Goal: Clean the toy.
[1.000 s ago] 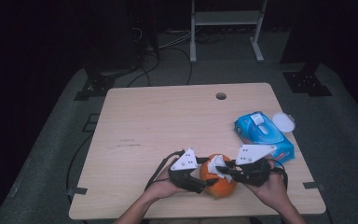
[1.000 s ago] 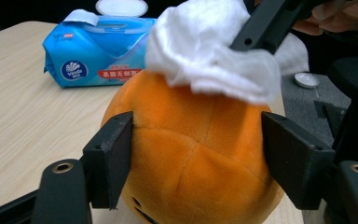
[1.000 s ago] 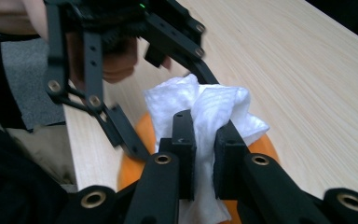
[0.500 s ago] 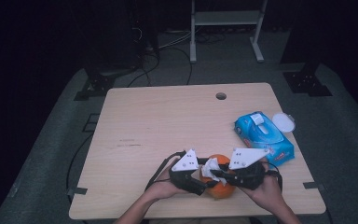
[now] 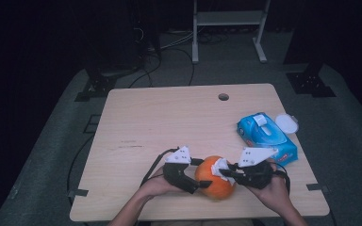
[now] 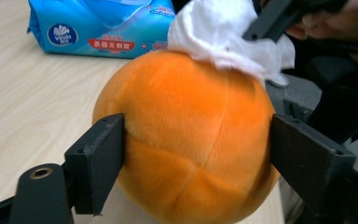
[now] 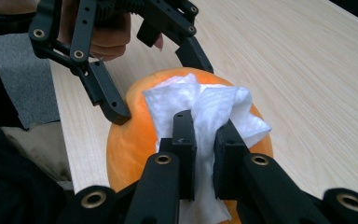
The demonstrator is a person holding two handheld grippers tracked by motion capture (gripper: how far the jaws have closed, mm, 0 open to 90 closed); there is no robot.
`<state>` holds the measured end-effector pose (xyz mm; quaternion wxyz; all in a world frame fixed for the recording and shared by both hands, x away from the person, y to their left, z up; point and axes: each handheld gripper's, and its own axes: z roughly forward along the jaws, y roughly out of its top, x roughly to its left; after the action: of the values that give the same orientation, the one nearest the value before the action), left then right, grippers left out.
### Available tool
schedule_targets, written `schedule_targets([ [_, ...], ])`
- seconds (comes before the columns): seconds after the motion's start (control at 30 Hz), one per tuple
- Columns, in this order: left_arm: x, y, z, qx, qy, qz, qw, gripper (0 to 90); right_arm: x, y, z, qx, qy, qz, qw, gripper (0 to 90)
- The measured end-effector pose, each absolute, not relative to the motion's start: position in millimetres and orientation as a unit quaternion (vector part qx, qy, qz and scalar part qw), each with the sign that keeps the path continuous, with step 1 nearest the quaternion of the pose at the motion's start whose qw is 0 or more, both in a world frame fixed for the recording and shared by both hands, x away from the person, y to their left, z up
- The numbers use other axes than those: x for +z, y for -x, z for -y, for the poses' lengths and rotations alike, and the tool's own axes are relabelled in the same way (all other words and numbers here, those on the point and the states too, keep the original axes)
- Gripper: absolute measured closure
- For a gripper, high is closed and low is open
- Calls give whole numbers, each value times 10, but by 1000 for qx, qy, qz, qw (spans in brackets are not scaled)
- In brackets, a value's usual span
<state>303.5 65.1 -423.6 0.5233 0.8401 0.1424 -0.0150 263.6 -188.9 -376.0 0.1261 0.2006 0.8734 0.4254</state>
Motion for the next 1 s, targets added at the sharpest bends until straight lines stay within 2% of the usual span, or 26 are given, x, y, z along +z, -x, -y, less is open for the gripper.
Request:
schedule_targets([
  [0.13, -4229, -3027, -619, -7, -847, -144, 512, 196, -3758, -2586, 1768, 427, -188, -875, 125, 807],
  [0.2, -4237, -3029, -646, 4, -850, -140, 508, 233, -3757, -2563, 1715, 420, -176, -880, 135, 807],
  [0.4, -4286, -3093, -743, 11, -856, -141, 497, 281, -3788, -2667, 1853, 423, -200, -873, 135, 807],
  [0.57, -4348, -3167, -910, -1, -865, -149, 479, 267, -3950, -2775, 1969, 410, -225, -876, 115, 804],
  [0.73, -4214, -3159, -929, 14, -850, -149, 505, 162, -3974, -2769, 1878, 413, -223, -876, 116, 803],
  [0.87, -4209, -3095, -820, 27, -857, -126, 499, 195, -3945, -2732, 1726, 416, -201, -879, 118, 803],
  [1.0, -4269, -3131, -883, 24, -860, -138, 491, 237, -3966, -2752, 1750, 418, -203, -878, 113, 803],
])
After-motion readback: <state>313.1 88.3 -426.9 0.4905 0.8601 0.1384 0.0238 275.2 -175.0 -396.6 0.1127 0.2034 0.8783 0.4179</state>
